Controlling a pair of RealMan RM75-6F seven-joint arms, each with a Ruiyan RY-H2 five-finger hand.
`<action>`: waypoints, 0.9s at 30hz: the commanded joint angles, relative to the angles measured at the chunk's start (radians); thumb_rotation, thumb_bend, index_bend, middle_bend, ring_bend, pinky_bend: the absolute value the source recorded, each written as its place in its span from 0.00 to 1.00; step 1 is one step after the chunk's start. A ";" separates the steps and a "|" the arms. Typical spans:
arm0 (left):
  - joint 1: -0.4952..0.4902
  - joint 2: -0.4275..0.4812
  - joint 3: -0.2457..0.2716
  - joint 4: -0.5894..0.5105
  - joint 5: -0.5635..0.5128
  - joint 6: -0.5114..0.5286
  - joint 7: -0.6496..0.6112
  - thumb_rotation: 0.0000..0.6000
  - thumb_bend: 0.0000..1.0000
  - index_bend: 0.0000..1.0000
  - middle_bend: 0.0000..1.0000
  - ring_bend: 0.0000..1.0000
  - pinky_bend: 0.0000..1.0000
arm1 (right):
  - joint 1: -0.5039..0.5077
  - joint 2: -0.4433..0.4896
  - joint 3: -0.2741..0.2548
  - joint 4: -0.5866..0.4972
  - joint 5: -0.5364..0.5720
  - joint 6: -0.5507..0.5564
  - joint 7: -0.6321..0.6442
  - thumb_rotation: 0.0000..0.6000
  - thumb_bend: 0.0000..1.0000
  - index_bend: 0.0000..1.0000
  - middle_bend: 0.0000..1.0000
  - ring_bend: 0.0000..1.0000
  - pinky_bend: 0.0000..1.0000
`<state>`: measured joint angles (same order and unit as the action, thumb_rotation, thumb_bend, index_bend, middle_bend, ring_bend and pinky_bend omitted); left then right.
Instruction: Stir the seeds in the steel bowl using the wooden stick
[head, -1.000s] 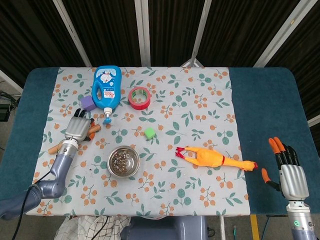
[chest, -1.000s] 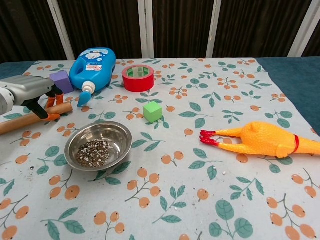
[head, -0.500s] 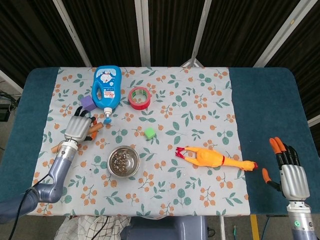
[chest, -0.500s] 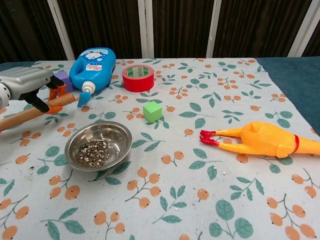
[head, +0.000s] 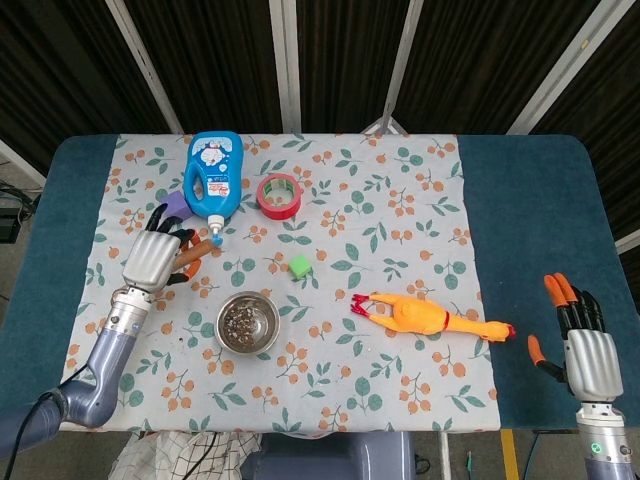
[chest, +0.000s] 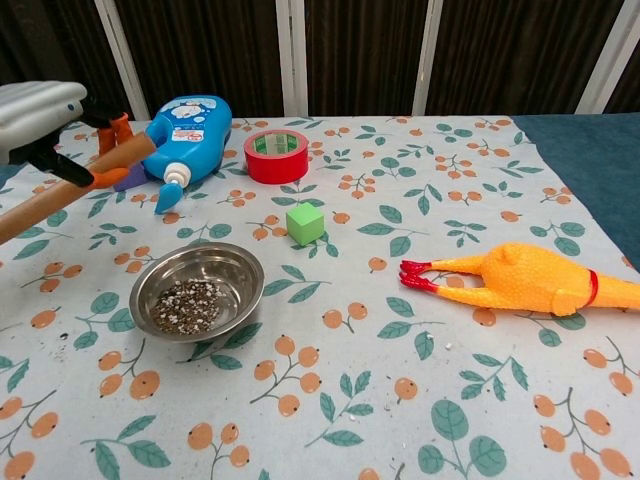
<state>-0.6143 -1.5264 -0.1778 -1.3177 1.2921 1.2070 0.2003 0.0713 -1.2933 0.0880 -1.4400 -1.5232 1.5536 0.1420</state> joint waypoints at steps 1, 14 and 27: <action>0.028 0.014 -0.027 -0.072 0.048 0.086 -0.086 1.00 0.91 0.60 0.77 0.23 0.00 | -0.001 -0.001 0.001 0.001 0.001 0.001 -0.001 1.00 0.45 0.00 0.08 0.00 0.00; 0.076 -0.065 -0.068 -0.196 0.159 0.263 -0.473 1.00 0.89 0.59 0.77 0.25 0.00 | -0.003 -0.003 0.005 0.001 0.003 0.007 0.001 1.00 0.45 0.00 0.08 0.00 0.00; 0.064 -0.298 -0.013 0.088 0.372 0.463 -0.716 1.00 0.88 0.58 0.77 0.25 0.00 | -0.002 -0.011 0.005 0.022 -0.014 0.022 0.012 1.00 0.45 0.00 0.08 0.00 0.00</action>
<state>-0.5472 -1.7837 -0.2046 -1.2806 1.6300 1.6311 -0.4814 0.0690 -1.3042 0.0933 -1.4184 -1.5370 1.5759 0.1536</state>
